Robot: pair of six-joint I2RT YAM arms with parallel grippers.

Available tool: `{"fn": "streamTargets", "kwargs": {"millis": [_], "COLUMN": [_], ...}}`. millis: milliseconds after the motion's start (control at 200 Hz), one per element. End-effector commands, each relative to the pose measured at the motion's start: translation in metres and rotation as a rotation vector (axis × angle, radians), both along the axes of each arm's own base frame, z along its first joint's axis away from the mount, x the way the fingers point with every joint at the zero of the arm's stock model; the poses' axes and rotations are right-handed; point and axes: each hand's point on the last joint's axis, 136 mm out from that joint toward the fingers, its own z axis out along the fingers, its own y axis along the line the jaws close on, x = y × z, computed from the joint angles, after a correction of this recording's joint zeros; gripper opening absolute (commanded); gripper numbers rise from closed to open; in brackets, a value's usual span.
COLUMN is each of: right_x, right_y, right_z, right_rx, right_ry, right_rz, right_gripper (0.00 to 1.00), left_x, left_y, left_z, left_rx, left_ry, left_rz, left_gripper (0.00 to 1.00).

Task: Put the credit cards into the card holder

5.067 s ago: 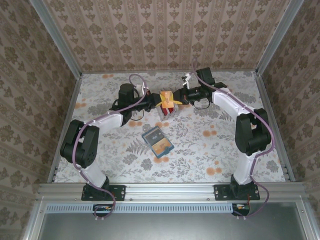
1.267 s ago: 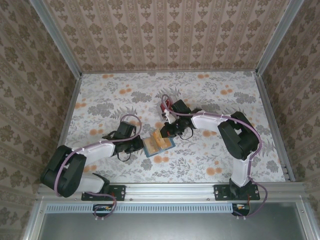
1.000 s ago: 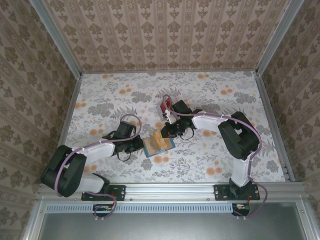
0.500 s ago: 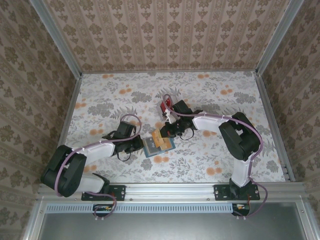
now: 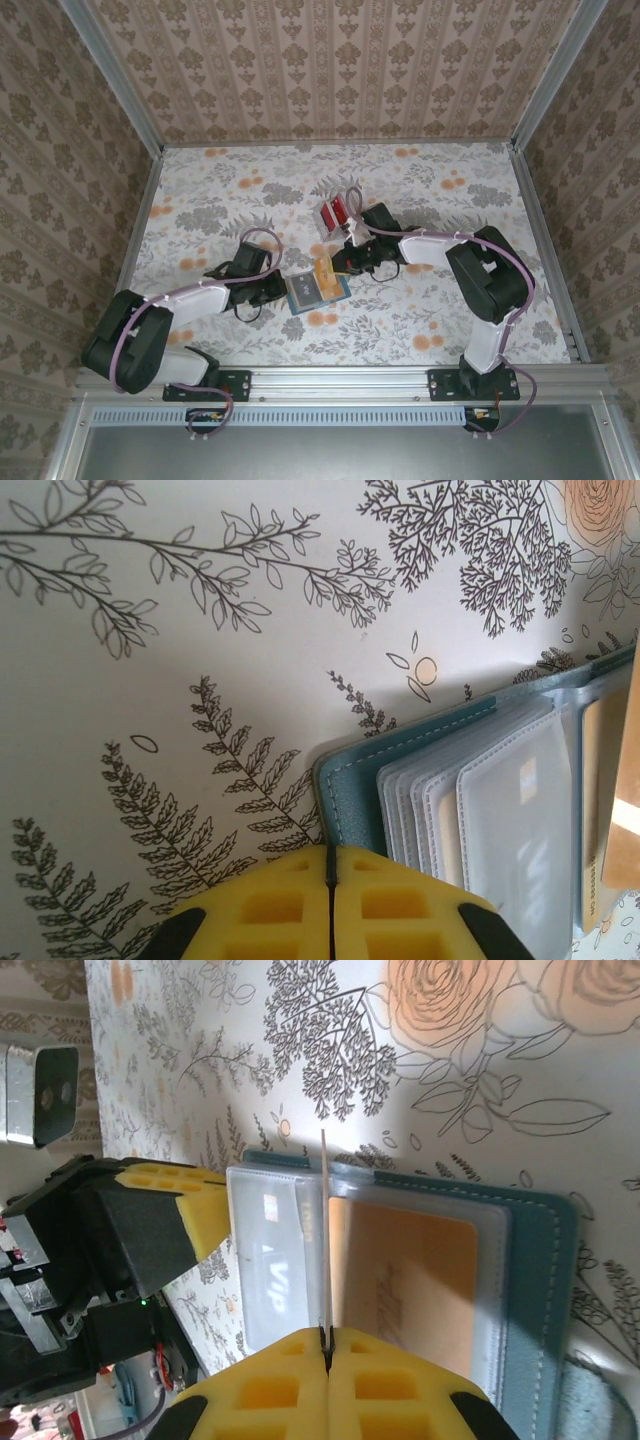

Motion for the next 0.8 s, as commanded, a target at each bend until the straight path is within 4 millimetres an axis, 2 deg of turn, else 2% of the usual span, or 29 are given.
{"fn": "streamTargets", "kwargs": {"millis": [0, 645, 795], "right_x": [-0.004, -0.01, -0.018], "right_y": [0.008, 0.008, 0.006], "right_z": [0.005, -0.017, -0.018], "right_rx": [0.061, 0.034, 0.029], "right_ry": [0.014, 0.046, 0.061], "right_rz": [0.012, 0.019, 0.022], "right_gripper": [0.02, 0.02, 0.02], "left_x": [-0.006, -0.003, -0.004], "left_y": [0.01, 0.006, 0.006], "left_z": [-0.017, -0.018, -0.02], "left_rx": [0.044, 0.034, 0.027], "left_ry": [0.05, 0.057, 0.061], "left_rz": [0.025, 0.02, 0.027], "left_gripper": [0.06, 0.05, 0.05]}}
